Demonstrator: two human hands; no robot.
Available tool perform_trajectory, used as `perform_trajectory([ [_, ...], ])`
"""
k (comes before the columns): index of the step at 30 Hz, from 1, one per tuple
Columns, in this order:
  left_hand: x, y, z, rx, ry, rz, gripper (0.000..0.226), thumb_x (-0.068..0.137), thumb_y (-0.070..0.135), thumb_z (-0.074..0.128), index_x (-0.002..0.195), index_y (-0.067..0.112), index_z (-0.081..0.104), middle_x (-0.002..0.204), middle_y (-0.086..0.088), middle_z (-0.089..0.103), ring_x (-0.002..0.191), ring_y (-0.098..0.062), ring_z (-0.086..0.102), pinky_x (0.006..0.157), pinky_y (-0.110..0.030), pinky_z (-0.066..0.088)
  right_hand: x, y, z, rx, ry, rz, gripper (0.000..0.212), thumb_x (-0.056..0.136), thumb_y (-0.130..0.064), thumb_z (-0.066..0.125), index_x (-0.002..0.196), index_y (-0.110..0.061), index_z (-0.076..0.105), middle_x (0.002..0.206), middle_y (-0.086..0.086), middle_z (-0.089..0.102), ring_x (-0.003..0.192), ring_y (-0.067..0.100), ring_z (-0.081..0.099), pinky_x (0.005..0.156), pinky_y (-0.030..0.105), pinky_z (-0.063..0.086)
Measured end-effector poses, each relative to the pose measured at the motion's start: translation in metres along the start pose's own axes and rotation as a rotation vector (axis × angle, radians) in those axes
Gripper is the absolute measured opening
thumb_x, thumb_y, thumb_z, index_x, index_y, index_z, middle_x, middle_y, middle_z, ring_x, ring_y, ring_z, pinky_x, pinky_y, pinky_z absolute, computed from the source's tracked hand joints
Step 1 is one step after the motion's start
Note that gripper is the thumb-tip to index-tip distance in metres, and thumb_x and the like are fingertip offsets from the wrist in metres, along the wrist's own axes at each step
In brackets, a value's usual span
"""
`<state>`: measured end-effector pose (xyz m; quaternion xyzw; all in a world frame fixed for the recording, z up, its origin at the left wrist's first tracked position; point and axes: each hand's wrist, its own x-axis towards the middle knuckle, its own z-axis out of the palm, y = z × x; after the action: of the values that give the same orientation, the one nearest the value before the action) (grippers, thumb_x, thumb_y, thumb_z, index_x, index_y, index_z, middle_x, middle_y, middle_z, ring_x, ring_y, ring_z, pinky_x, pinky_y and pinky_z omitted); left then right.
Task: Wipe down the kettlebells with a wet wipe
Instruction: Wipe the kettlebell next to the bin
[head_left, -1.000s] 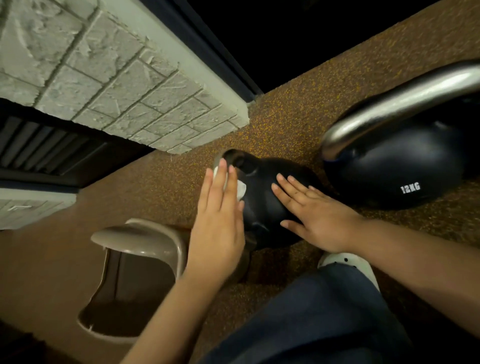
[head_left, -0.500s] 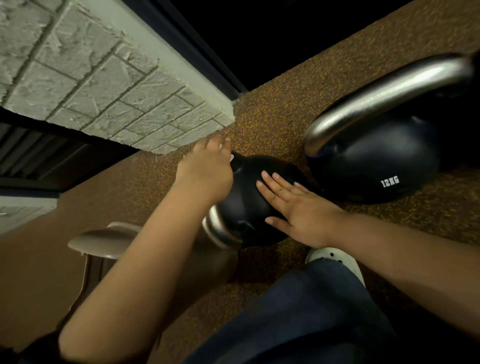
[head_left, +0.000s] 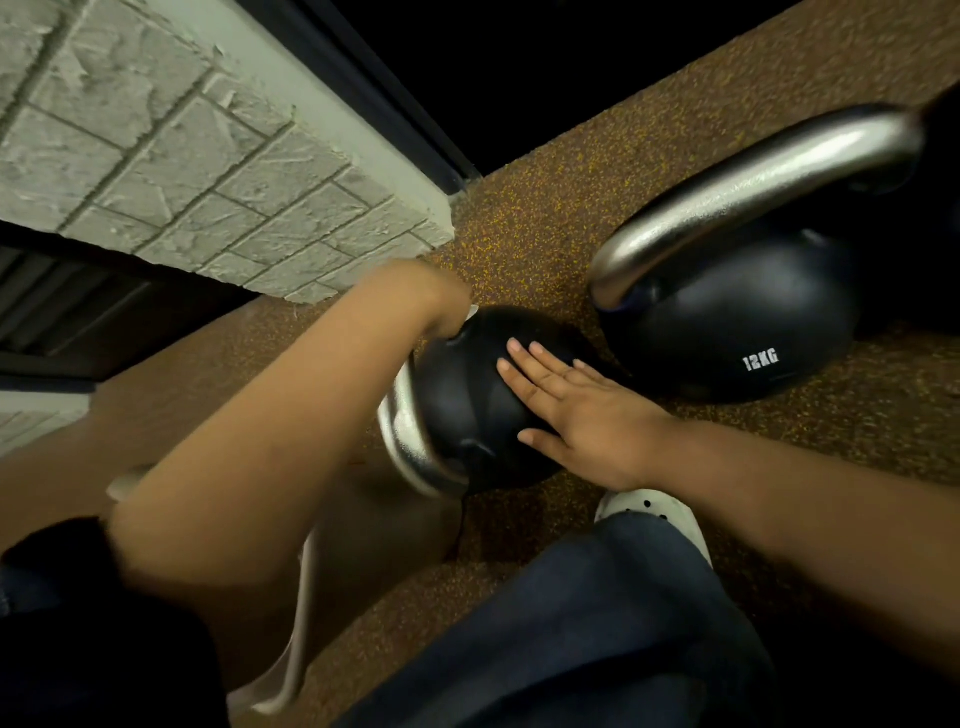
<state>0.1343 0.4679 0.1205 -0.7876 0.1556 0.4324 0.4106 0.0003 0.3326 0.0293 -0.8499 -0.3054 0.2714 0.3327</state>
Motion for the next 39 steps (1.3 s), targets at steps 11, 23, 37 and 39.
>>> perform_trajectory([
  [11,-0.068,0.013,0.061,-0.701,0.700,-0.175,0.048,0.097,0.020,0.039,0.144,0.015,0.032,0.147,-0.005,0.033,0.133,-0.029,0.030,0.107,-0.042,0.030,-0.001,-0.003,-0.003,-0.029,-0.028,0.012,0.067,0.099,-0.046,0.027,0.146,-0.029,-0.018,0.142,-0.017,-0.036,0.138,0.002,-0.026,0.118,0.032,-0.004],
  [23,-0.116,0.088,0.124,-0.841,0.887,-0.229,0.058,0.097,0.026,0.028,0.148,0.004,0.012,0.157,-0.016,0.001,0.145,-0.031,-0.001,0.118,-0.032,0.000,0.000,-0.001,0.001,-0.029,-0.014,0.012,0.068,0.098,-0.047,0.027,0.147,-0.028,-0.017,0.143,-0.015,-0.036,0.136,0.003,-0.027,0.117,0.032,-0.003],
  [37,-0.069,0.019,0.036,-0.262,0.358,-0.211,0.063,0.096,0.019,0.028,0.151,0.015,-0.002,0.160,-0.002,-0.003,0.146,-0.027,0.003,0.116,-0.041,0.014,0.001,0.001,-0.001,-0.006,-0.028,0.002,0.066,0.099,-0.046,0.026,0.146,-0.031,-0.017,0.143,-0.018,-0.034,0.136,0.001,-0.026,0.118,0.032,-0.004],
  [39,-0.052,0.015,0.024,-0.222,0.270,-0.210,0.063,0.097,0.021,0.030,0.151,0.017,-0.003,0.159,-0.001,0.003,0.144,-0.027,0.012,0.113,-0.042,0.022,0.001,0.002,-0.002,-0.006,-0.033,0.000,0.065,0.099,-0.046,0.026,0.146,-0.031,-0.017,0.143,-0.018,-0.035,0.136,0.001,-0.026,0.118,0.033,-0.003],
])
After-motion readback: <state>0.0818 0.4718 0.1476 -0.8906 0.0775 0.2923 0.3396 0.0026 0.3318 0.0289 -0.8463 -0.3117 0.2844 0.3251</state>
